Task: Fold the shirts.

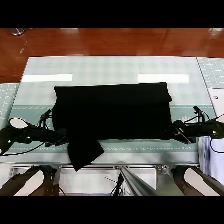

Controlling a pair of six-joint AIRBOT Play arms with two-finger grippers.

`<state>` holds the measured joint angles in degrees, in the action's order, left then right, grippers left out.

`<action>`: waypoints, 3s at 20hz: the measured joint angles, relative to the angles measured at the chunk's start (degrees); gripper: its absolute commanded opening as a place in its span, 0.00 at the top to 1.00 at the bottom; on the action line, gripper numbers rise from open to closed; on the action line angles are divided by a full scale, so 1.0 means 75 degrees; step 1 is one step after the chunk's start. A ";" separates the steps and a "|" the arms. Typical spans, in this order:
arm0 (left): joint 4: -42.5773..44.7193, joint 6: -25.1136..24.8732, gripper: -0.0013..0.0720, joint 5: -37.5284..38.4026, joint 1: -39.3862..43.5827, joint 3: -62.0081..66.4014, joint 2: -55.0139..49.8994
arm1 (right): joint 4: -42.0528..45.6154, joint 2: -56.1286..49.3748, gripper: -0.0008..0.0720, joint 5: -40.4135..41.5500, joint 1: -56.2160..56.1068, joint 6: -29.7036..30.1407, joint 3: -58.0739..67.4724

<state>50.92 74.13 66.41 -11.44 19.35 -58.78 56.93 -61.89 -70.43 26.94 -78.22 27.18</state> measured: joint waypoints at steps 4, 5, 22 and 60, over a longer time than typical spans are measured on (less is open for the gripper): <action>0.0000 0.0000 0.94 0.0000 0.0000 0.0000 0.0000 | -0.0425 -0.0230 0.14 0.0140 -0.0023 0.0195 0.0000; 0.0000 0.0000 0.94 0.0000 0.0000 0.0000 -0.0003 | -0.0478 -0.0262 0.14 0.0178 -0.0023 0.0227 0.0003; -0.0090 -0.0125 0.94 0.0152 -0.0242 0.1160 0.0125 | -0.0740 -0.0353 0.96 0.0058 -0.0032 0.1212 0.1271; 0.0236 0.0259 0.02 0.0169 -0.1842 0.4570 -0.1527 | -0.1629 -0.5400 0.14 0.0070 0.0047 0.0927 0.6551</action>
<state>52.69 76.07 67.68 -25.26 53.63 -70.24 44.71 -102.39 -69.91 27.29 -71.26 76.31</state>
